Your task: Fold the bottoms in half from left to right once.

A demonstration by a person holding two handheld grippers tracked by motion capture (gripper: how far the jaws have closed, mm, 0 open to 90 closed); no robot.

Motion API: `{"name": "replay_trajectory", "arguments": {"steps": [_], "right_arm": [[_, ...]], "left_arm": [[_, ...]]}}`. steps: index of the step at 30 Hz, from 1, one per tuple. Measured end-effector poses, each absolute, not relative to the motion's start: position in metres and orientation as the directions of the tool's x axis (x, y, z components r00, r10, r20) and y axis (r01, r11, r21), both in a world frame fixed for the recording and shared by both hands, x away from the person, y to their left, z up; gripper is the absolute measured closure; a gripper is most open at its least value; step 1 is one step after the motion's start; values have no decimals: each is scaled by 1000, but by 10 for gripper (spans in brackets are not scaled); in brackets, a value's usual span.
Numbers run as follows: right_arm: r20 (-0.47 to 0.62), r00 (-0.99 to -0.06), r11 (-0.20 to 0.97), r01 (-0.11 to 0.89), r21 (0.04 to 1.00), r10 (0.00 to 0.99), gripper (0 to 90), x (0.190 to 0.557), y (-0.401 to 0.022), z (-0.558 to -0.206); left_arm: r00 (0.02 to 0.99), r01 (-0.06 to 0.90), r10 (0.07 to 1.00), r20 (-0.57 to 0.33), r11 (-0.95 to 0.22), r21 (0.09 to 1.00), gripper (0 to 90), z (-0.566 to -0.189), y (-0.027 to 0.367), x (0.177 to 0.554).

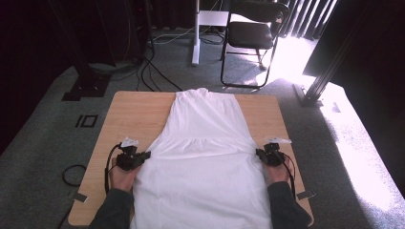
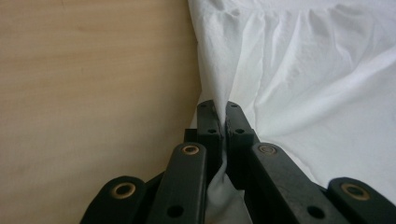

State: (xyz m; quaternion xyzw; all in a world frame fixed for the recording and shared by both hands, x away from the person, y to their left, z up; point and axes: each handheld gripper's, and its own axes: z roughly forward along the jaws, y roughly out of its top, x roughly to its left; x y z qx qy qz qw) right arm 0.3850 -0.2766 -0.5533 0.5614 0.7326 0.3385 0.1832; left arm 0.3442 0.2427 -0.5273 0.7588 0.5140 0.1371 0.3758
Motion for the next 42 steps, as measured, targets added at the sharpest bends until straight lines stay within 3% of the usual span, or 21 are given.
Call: {"name": "replay_trajectory", "arguments": {"steps": [8,12,14,16,18,19,21,25,26,29,35,37,41,42], "right_arm": [[93,-350,194,699,689,932,886,323,-273,-553],[116,-349,179,705,686,930,884,299,-277,-554],[124,-347,178,717,674,930,854,294,-279,-552],[111,-355,192,712,676,928,732,294,-279,-550],[111,-353,179,691,700,929,636,297,-280,-542],[111,-353,179,691,700,929,636,297,-280,-542],[109,-374,175,648,741,921,586,303,-279,-530],[81,-434,214,589,779,897,640,345,-263,-508],[81,-434,214,589,779,897,640,345,-263,-508],[116,-457,219,615,757,882,643,390,-239,-511],[177,-468,232,690,686,866,552,443,-204,-525],[173,-443,244,732,636,880,605,452,-197,-531],[179,-448,251,741,623,876,889,447,-193,-526],[179,-448,251,741,623,876,889,447,-193,-526]], "left_arm": [[442,713,875,-198,-208,670,884,-540,251,292],[428,724,866,-260,-156,671,873,-547,258,272],[444,687,862,-244,-152,711,741,-543,259,268],[440,665,871,-221,-150,731,628,-537,261,270],[433,641,879,-201,-144,754,572,-531,263,275],[433,641,879,-201,-144,754,552,-531,263,275],[430,626,885,-180,-149,765,523,-525,264,285],[443,605,879,-177,-148,783,481,-516,263,310],[456,600,872,-177,-155,785,481,-514,260,320],[484,592,853,-194,-156,790,478,-510,251,343],[525,604,836,-160,-234,762,453,-510,223,378],[536,615,830,-153,-261,744,453,-513,215,385],[544,634,825,-152,-286,718,455,-521,206,391],[544,634,825,-152,-286,718,455,-521,206,391]]}}
